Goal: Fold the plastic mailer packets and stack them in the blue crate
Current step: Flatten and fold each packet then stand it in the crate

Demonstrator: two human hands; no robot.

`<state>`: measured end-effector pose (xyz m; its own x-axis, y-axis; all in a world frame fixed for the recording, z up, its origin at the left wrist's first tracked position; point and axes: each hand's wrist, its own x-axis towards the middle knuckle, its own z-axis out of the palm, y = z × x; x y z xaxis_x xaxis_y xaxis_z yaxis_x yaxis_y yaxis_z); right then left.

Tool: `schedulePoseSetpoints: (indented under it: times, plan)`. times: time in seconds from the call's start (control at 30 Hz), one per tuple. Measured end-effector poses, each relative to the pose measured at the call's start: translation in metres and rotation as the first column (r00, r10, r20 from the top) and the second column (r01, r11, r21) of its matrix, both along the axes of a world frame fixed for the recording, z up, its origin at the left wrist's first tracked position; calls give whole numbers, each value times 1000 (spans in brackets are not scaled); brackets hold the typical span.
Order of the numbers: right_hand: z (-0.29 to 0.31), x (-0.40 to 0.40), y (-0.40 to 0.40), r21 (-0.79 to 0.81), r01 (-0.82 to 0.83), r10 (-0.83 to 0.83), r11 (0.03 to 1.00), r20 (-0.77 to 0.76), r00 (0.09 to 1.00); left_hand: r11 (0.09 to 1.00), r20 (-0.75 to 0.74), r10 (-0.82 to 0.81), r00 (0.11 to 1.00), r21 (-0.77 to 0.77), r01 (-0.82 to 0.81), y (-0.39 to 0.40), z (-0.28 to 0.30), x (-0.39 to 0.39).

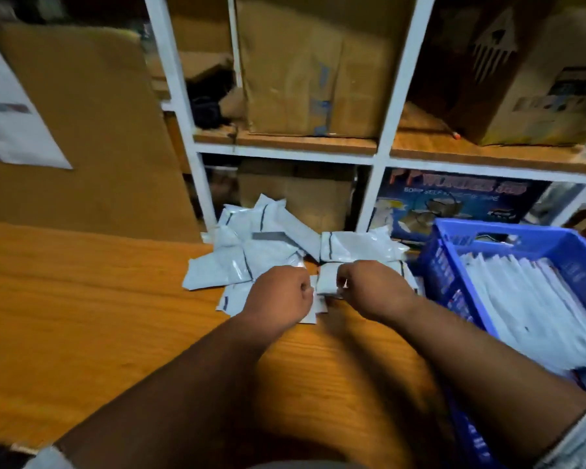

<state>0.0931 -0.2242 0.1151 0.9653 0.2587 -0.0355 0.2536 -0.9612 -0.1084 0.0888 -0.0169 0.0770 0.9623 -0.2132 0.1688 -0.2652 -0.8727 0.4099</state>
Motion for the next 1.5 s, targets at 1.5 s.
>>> schedulePoseSetpoints:
  times: [1.5]
  plan:
    - [-160, -153, -1, 498, 698, -654, 515, -297, 695, 897, -97, 156, 983, -403, -182, 97, -139, -103]
